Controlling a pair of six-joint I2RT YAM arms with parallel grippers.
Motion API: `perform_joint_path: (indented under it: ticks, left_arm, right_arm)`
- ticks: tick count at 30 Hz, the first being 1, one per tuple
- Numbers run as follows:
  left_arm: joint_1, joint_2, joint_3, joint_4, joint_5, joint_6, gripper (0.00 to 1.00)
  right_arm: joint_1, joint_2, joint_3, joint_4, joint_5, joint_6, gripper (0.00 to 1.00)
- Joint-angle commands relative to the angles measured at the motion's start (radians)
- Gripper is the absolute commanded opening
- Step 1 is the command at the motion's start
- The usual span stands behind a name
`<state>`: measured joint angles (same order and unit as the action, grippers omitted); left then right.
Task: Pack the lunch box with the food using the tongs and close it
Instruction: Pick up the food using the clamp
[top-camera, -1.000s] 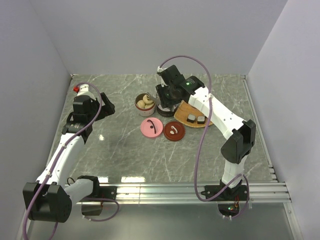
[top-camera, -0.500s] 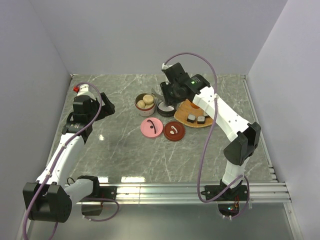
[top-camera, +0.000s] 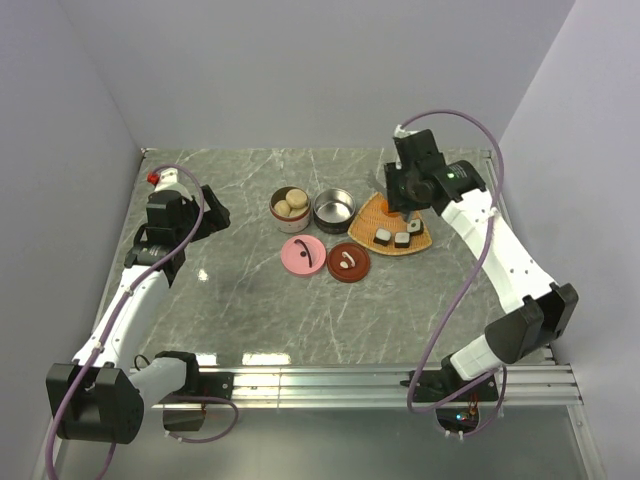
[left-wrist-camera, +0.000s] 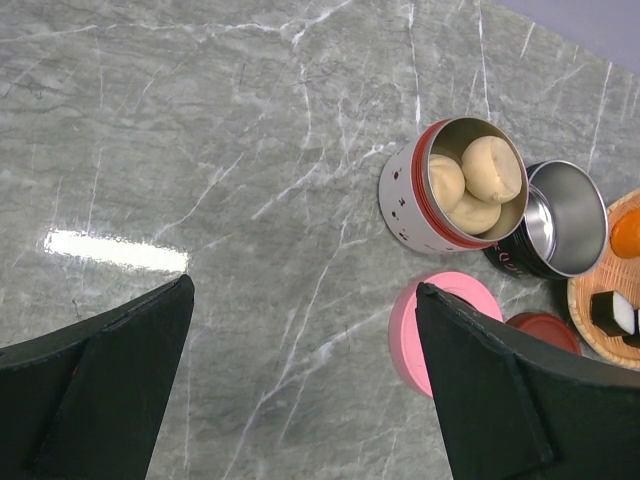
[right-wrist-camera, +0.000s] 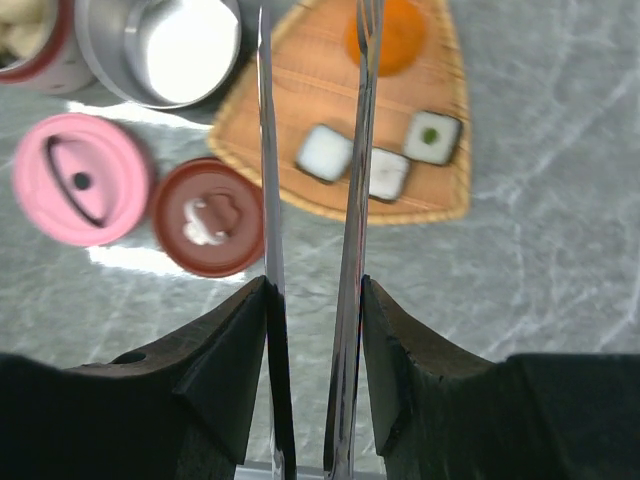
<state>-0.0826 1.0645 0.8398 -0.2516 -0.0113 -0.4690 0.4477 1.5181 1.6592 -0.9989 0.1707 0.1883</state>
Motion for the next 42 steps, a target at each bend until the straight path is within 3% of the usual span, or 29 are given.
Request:
perform_joint_path:
  ticks: [1,9,35,42]
  left_arm:
    - [0.0,0.005,0.001,0.043,0.017,-0.013,1.0]
    - [0.0,0.005,0.004,0.037,0.014,-0.01,1.0]
    - [0.0,0.003,0.002,0.037,0.016,-0.008,0.99]
    - [0.0,0.002,0.002,0.037,0.014,-0.007,0.99]
  right_arm:
    - [-0.033,-0.048,-0.071,0.031,0.038,-0.016,0.48]
    - [-0.049,-0.053,-0.177,0.071,0.089,-0.013,0.48]
    - [-0.076,0.05,-0.234,0.157,0.099,-0.023,0.48]
    - [-0.076,0.071,-0.256,0.166,0.099,-0.02,0.43]
